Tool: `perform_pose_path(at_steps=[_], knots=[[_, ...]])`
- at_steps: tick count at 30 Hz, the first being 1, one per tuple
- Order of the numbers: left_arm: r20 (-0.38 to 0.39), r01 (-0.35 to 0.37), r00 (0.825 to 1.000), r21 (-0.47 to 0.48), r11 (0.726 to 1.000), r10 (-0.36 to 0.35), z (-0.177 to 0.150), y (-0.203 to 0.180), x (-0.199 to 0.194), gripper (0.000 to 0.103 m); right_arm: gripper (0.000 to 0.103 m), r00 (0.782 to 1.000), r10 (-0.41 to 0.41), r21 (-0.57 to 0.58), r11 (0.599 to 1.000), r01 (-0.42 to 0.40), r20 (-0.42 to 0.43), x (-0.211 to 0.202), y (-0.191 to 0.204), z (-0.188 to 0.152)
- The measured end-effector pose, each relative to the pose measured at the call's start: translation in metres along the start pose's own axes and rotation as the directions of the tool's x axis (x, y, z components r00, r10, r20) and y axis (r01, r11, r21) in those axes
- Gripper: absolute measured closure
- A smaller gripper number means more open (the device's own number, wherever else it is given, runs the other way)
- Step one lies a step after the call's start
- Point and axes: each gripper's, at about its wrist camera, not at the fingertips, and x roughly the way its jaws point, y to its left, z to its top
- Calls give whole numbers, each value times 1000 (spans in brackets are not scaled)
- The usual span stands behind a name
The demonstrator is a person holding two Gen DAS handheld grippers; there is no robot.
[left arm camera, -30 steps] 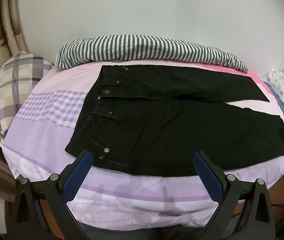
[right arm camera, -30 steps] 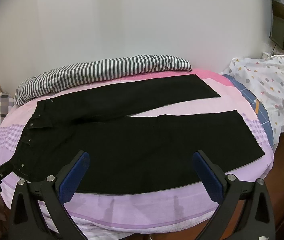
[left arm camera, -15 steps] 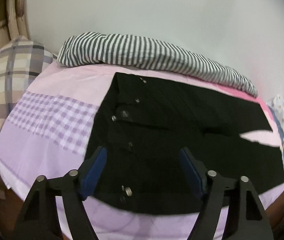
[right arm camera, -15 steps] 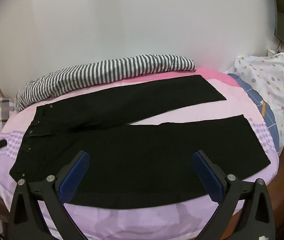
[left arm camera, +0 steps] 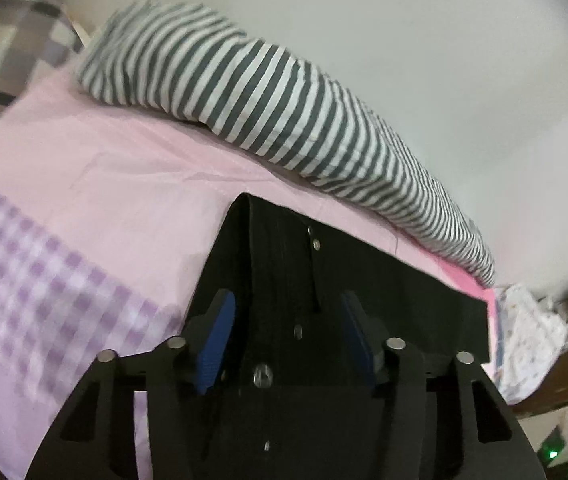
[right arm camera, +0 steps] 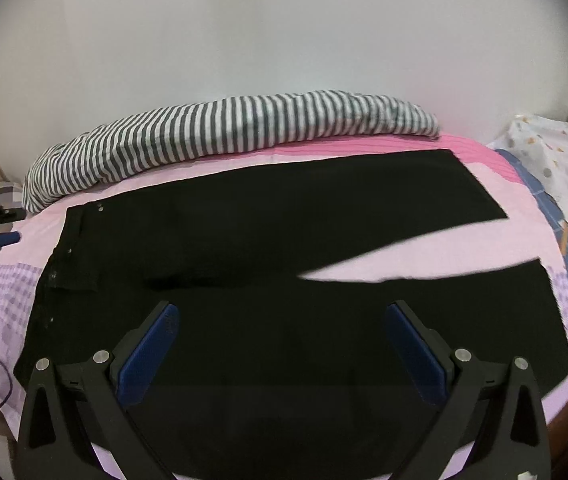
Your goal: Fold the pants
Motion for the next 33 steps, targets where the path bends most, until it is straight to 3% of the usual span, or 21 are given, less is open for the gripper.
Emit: perform_pose_path(at_steps=[4,9,11,21,23,29,33], knots=[[-64,56,996,-73,996,-60,22,18,38,65,1,1000,-11,-3,1000,11,-17,22,7,18],[-95,61,993,-134,989,-74,39,38,75,72,1,999,-14,-17,1000,13,-40,47,16,33],[-107,103,987,-168,980,-122,42,44,84,80,1,999,-19,-27,999,18,-46,56,19,37],[-114,181,973,-163,970,-200,59,36,105,86,1,998,1,-69,998,-6,-69,100,37,60],[-117,171,975,-153,973,-190,61,35,108,86,1,998,6,-94,996,-12,-69,108,41,66],[-114,184,971,-191,964,-209,64,38,125,86,1,993,82,-180,979,-97,-87,131,45,88],[-49,177,982,-113,978,-183,59,22,111,94,1,974,161,-316,926,-206,-161,148,46,108]])
